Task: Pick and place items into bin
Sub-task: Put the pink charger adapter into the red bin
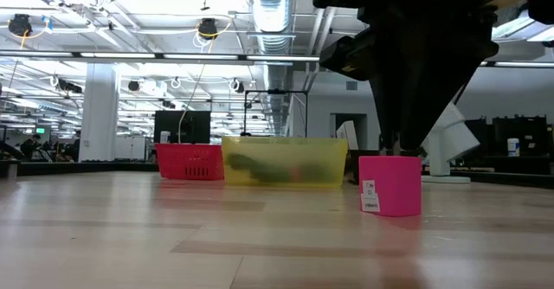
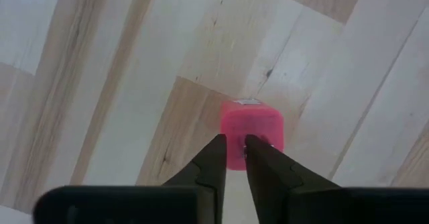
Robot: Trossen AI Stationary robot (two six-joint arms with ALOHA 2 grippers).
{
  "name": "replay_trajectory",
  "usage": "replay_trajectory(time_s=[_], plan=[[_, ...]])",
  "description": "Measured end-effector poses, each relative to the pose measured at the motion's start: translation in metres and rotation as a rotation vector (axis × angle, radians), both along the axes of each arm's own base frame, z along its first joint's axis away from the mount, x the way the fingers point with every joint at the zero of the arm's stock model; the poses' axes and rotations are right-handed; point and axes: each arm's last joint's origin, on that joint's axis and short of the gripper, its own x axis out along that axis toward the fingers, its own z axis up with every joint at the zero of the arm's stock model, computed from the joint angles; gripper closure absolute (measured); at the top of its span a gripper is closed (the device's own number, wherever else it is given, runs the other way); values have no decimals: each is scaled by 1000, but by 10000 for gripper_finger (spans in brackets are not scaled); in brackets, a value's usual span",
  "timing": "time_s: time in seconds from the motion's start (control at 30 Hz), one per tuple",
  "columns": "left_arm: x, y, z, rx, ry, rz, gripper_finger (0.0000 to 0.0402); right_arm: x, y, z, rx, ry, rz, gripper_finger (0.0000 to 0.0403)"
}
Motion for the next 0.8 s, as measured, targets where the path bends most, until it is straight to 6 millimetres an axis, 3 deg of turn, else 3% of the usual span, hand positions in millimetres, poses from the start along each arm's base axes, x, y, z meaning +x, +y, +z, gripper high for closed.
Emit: replay_trajectory(time_s=[0.27,0.8], plan=[[0,0,0,0,0,0,294,0,0,0,0,-2,6,398],[0,0,0,1,-2,0,294,4,-7,6,-23,-7,-21,401]])
